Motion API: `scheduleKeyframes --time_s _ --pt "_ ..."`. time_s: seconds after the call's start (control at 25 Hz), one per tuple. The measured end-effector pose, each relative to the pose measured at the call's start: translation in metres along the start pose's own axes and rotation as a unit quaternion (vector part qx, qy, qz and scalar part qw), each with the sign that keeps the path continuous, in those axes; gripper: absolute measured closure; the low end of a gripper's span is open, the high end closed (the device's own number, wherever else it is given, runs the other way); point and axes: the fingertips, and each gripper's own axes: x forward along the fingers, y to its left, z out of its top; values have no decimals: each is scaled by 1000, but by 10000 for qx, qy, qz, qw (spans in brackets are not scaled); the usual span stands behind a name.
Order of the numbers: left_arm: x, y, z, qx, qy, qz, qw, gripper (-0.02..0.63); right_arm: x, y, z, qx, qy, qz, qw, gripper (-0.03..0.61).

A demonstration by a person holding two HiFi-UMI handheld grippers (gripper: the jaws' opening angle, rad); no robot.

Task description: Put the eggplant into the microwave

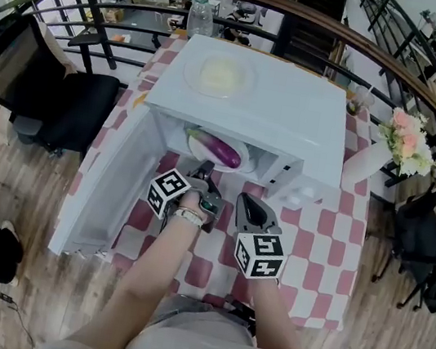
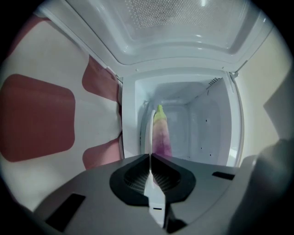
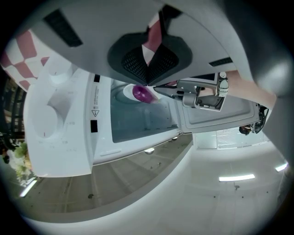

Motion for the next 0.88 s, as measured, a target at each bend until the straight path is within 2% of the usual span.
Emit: scheduleKeyframes --time_s 0.24,0.72,0.88 --pt "10 2 4 -85 -129 259 9995 600 0 0 -4 5 51 9 10000 555" --pt "11 2 7 176 -65 849 9962 586 -7 5 -17 192 193 -28 9996 555" --pt "4 8 6 203 -82 842 9962 519 -11 6 -25 286 233 -62 9993 555"
